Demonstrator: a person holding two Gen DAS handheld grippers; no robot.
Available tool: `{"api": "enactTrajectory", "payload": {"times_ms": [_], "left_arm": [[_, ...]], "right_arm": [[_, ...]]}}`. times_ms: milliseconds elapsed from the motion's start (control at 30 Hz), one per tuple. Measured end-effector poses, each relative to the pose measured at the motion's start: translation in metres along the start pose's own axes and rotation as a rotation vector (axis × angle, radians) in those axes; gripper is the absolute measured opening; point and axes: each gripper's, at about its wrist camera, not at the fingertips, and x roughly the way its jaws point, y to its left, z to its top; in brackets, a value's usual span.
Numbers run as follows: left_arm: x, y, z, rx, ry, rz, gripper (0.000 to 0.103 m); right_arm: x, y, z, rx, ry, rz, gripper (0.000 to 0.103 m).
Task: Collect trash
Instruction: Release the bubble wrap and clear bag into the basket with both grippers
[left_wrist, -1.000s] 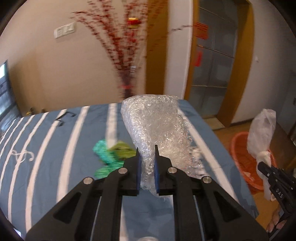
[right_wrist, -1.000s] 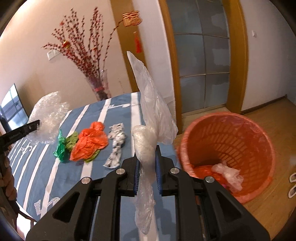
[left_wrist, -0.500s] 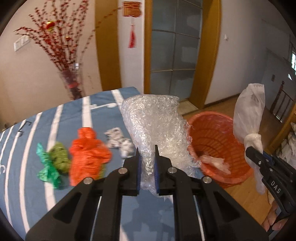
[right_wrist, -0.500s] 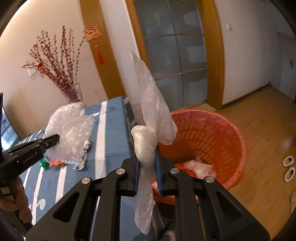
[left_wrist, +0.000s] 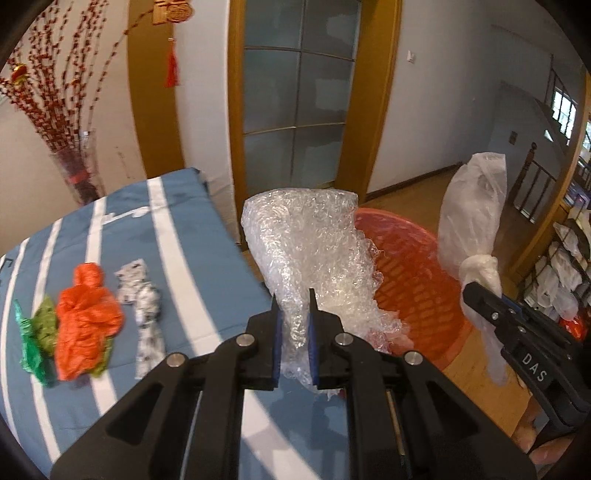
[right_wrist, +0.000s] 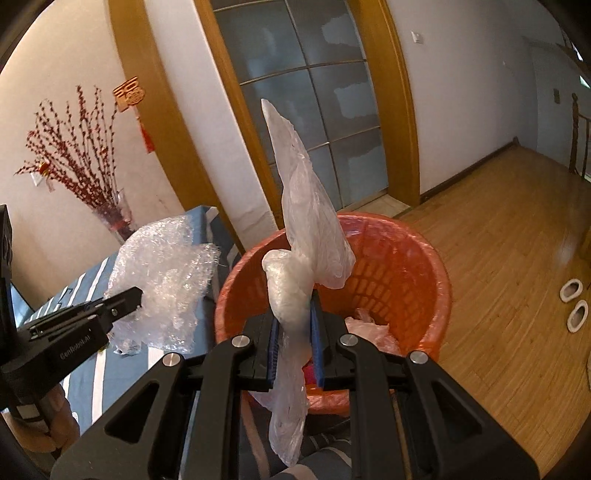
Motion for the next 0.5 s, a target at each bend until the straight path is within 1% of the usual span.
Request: {"api": "enactTrajectory", "payload": {"times_ms": [167,433,500], "left_arm": [[0.019,-0.014,0.005,0.016,0.015,-0.029,0.013],[0.048,-0.029,0.01,0.042,0.047,-0.045,0.013],[0.055,-0.032,0.011,0.047,0.058,-0.043,0.016]], "right_arm": [[0.008,-0.014,0.003,0.022,0.003,-0.004,0.015],[0.026,-0.028,0.011,0.056,0.02,0.003,0.016],[0.032,-0.033,0.012,0.068,0.027,0.01,0.016]]}}
